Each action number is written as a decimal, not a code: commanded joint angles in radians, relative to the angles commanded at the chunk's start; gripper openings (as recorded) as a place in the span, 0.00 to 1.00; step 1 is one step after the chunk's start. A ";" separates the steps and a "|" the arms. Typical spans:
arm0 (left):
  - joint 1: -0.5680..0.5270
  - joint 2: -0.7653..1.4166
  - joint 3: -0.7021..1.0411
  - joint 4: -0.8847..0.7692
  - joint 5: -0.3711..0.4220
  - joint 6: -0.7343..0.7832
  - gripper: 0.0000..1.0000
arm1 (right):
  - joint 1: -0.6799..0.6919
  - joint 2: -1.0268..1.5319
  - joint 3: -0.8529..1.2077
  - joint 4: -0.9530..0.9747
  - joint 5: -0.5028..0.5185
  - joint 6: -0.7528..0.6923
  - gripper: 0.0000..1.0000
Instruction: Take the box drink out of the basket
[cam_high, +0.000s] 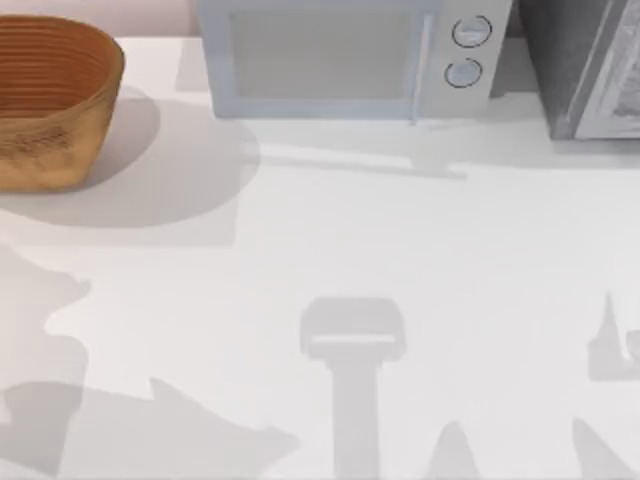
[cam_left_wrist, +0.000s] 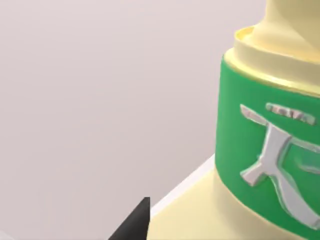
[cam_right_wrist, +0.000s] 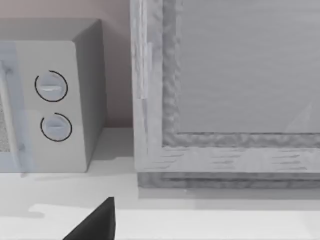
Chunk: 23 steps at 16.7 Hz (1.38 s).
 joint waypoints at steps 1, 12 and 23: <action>-0.008 0.032 0.005 0.028 -0.034 0.001 0.00 | 0.000 0.000 0.000 0.000 0.000 0.000 1.00; 0.001 0.146 -0.002 0.130 -0.068 0.003 0.00 | 0.000 0.000 0.000 0.000 0.000 0.000 1.00; 0.141 0.639 -0.028 0.668 0.083 0.002 0.00 | 0.000 0.000 0.000 0.000 0.000 0.000 1.00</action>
